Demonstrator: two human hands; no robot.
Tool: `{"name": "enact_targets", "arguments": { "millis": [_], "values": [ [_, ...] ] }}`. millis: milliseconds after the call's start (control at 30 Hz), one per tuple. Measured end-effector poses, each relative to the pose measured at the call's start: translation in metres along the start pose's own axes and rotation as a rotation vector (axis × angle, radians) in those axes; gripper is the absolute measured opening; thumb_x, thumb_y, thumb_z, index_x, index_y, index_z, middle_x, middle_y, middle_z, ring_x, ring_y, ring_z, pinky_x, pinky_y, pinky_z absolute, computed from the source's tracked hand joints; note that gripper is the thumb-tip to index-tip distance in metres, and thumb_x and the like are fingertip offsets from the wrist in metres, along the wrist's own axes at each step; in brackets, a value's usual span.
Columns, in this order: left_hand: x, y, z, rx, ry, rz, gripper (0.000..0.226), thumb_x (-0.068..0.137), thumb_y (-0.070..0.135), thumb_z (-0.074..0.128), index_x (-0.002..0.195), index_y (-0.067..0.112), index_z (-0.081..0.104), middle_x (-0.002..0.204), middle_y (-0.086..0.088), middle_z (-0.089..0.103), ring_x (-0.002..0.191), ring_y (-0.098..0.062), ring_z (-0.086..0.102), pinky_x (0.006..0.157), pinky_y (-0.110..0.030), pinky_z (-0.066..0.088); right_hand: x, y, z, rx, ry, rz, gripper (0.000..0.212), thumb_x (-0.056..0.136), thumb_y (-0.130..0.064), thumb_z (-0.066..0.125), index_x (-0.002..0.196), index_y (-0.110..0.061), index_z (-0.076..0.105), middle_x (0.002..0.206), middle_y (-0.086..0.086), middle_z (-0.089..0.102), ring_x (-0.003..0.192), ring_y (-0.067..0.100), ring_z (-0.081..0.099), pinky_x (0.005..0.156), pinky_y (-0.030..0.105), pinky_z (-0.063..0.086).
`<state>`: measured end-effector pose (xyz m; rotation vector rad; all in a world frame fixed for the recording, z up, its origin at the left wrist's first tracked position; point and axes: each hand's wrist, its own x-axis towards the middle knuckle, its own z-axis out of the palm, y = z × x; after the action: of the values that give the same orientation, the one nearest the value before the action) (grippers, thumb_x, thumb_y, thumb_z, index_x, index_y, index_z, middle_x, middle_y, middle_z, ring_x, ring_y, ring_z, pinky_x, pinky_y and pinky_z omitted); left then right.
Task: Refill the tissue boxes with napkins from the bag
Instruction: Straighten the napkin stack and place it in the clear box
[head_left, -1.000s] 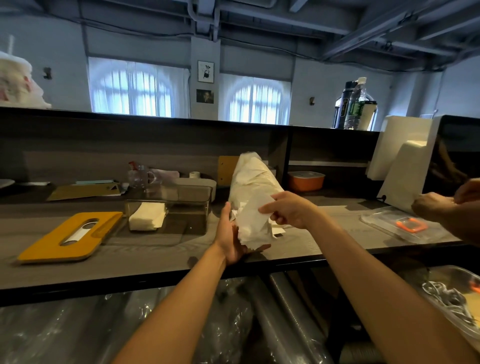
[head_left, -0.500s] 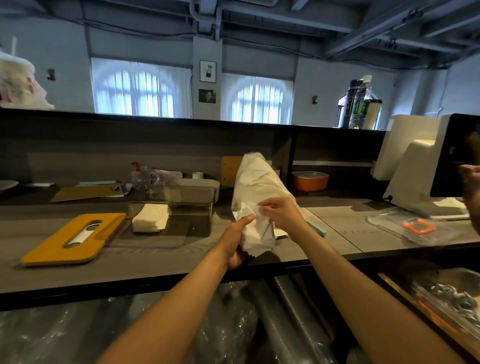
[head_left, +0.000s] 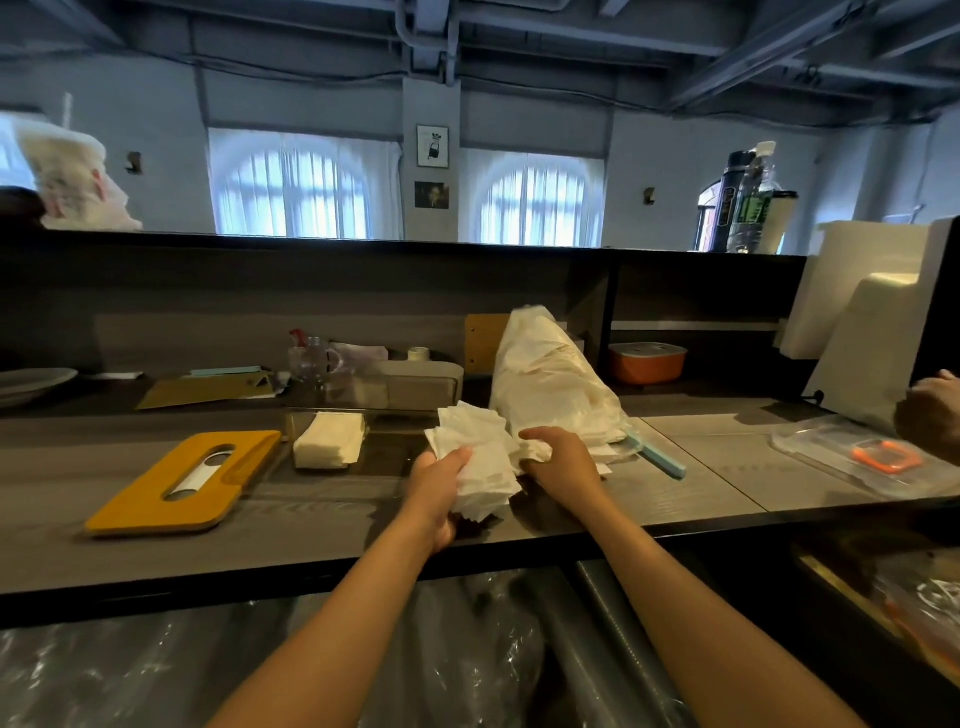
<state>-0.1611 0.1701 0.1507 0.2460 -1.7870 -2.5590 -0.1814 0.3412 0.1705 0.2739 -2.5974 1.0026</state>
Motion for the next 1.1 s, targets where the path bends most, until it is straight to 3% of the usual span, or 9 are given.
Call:
{"name": "enact_targets", "arguments": {
  "millis": [100, 200, 300, 433, 600, 733, 867, 933, 1100],
  "values": [
    [0.0, -0.001, 0.001, -0.012, 0.044, 0.042, 0.03, 0.097, 0.021, 0.06, 0.126, 0.016, 0.057, 0.113, -0.011, 0.068, 0.101, -0.031, 0.067, 0.079, -0.041, 0.058, 0.005, 0.0, 0.005, -0.219, -0.154, -0.099, 0.046, 0.092, -0.025, 0.065, 0.137, -0.02, 0.055, 0.14, 0.003, 0.056, 0.131, 0.026, 0.045, 0.11, 0.038, 0.035],
    [0.0, -0.001, -0.002, -0.033, 0.09, 0.04, 0.03, 0.096, 0.023, 0.06, 0.125, 0.016, 0.057, 0.113, -0.011, 0.068, 0.099, -0.031, 0.067, 0.071, -0.038, 0.057, 0.009, 0.004, 0.012, -0.272, -0.232, -0.061, 0.032, 0.094, -0.029, 0.06, 0.126, -0.025, 0.065, 0.126, 0.003, 0.066, 0.117, 0.026, 0.058, 0.102, 0.041, 0.045],
    [-0.001, 0.001, -0.003, -0.034, 0.094, 0.024, 0.032, 0.096, 0.025, 0.059, 0.127, 0.017, 0.055, 0.114, -0.01, 0.067, 0.099, -0.03, 0.067, 0.073, -0.038, 0.057, 0.011, 0.006, 0.013, -0.252, -0.163, 0.01, 0.021, 0.093, -0.033, 0.062, 0.109, -0.029, 0.075, 0.11, 0.0, 0.072, 0.1, 0.023, 0.064, 0.09, 0.039, 0.052],
    [-0.005, 0.004, -0.002, -0.021, 0.068, -0.012, 0.036, 0.098, 0.027, 0.059, 0.131, 0.017, 0.052, 0.119, -0.01, 0.065, 0.103, -0.03, 0.065, 0.09, -0.045, 0.056, 0.009, 0.013, 0.012, -0.185, -0.051, 0.002, 0.016, 0.091, -0.029, 0.066, 0.1, -0.025, 0.078, 0.107, 0.0, 0.072, 0.102, 0.021, 0.062, 0.089, 0.037, 0.051],
    [-0.014, 0.01, 0.001, -0.117, -0.059, -0.074, 0.027, 0.101, 0.021, 0.055, 0.127, 0.015, 0.056, 0.111, -0.01, 0.069, 0.092, -0.026, 0.067, 0.066, -0.036, 0.053, -0.002, 0.007, -0.005, 0.069, 0.063, 0.045, 0.021, 0.093, -0.022, 0.066, 0.109, -0.011, 0.075, 0.113, 0.005, 0.069, 0.104, 0.02, 0.06, 0.087, 0.025, 0.043],
    [-0.018, 0.014, -0.001, -0.191, -0.145, -0.166, 0.016, 0.101, 0.023, 0.054, 0.108, 0.011, 0.063, 0.095, -0.011, 0.072, 0.088, -0.028, 0.067, 0.069, -0.039, 0.053, -0.011, 0.003, -0.006, 0.254, 0.096, 0.108, 0.021, 0.095, -0.016, 0.06, 0.107, -0.008, 0.075, 0.097, 0.005, 0.072, 0.091, 0.02, 0.063, 0.075, 0.026, 0.044],
    [-0.018, 0.015, 0.001, -0.185, -0.189, -0.201, 0.021, 0.102, 0.025, 0.051, 0.11, 0.009, 0.063, 0.085, -0.013, 0.075, 0.089, -0.03, 0.067, 0.081, -0.043, 0.054, -0.009, 0.007, -0.01, 0.376, 0.312, 0.217, 0.024, 0.096, -0.02, 0.058, 0.111, -0.008, 0.072, 0.107, 0.004, 0.069, 0.101, 0.015, 0.059, 0.086, 0.027, 0.042],
    [-0.019, 0.016, 0.002, -0.179, -0.199, -0.222, 0.023, 0.102, 0.027, 0.049, 0.106, 0.009, 0.062, 0.085, -0.014, 0.075, 0.09, -0.031, 0.067, 0.081, -0.044, 0.054, -0.005, 0.007, -0.014, 0.318, 0.358, 0.16, 0.021, 0.093, -0.021, 0.062, 0.106, -0.01, 0.074, 0.108, 0.003, 0.068, 0.099, 0.012, 0.057, 0.086, 0.026, 0.042],
    [-0.019, 0.017, 0.006, -0.15, -0.249, -0.233, 0.025, 0.103, 0.028, 0.047, 0.106, 0.009, 0.064, 0.084, -0.013, 0.076, 0.089, -0.03, 0.067, 0.076, -0.043, 0.054, 0.008, -0.019, -0.04, 0.42, 0.362, -0.001, 0.019, 0.094, -0.013, 0.057, 0.085, -0.008, 0.074, 0.078, 0.003, 0.065, 0.076, 0.01, 0.056, 0.069, 0.024, 0.045]
  ]
}}
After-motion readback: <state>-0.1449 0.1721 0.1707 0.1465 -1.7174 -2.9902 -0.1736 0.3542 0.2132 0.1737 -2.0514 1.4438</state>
